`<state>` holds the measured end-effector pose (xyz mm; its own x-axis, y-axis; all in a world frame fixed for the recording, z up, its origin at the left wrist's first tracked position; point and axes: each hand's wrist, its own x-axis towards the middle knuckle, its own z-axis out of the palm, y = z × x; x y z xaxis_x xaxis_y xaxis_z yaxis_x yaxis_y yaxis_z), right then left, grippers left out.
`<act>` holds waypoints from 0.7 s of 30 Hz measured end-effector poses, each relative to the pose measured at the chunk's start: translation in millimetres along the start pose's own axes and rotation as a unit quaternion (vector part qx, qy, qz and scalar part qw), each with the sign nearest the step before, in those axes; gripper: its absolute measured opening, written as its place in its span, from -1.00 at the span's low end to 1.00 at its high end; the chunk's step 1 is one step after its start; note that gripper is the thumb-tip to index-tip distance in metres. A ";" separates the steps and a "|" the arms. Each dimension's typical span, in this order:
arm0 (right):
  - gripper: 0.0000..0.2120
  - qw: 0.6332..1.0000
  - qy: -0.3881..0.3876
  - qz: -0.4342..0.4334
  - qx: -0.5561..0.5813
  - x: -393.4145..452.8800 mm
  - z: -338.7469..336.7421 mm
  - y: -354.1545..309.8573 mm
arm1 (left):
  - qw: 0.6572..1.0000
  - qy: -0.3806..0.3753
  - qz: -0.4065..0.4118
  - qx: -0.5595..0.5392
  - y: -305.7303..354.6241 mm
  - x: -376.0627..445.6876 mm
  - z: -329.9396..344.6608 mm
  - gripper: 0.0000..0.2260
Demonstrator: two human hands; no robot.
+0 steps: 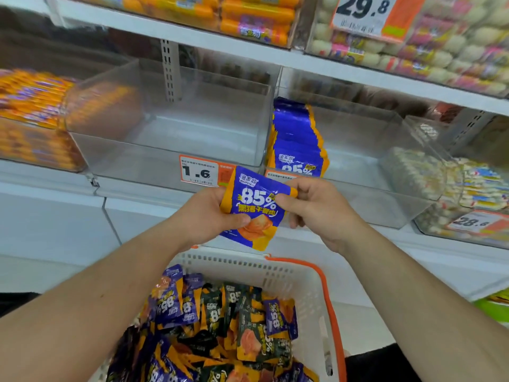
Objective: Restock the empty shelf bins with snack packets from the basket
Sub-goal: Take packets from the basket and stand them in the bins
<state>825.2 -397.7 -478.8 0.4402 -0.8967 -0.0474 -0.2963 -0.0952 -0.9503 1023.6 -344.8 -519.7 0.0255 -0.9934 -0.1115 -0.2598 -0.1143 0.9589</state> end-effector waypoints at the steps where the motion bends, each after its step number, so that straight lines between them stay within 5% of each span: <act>1: -0.87 1.000 0.005 -0.007 -0.004 -2.4 -1.1 -2.7 | 1.000 0.005 0.008 -0.005 3.6 -0.4 2.6 -0.79; 11: -0.76 0.941 0.278 -0.189 -0.035 2.5 -66.0 -33.8 | 0.999 0.051 0.000 0.018 4.4 6.1 6.2 -0.85; 21: -0.74 0.932 0.282 -0.177 -0.142 24.9 -59.5 -14.1 | 0.997 0.018 -0.019 0.068 -1.1 5.9 10.8 -0.85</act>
<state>790.0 -444.4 -448.3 0.0608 -0.8647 0.4985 -0.4654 -0.4664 -0.7522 1013.6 -350.6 -524.3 0.0713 -0.9882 -0.1353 -0.3865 -0.1524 0.9096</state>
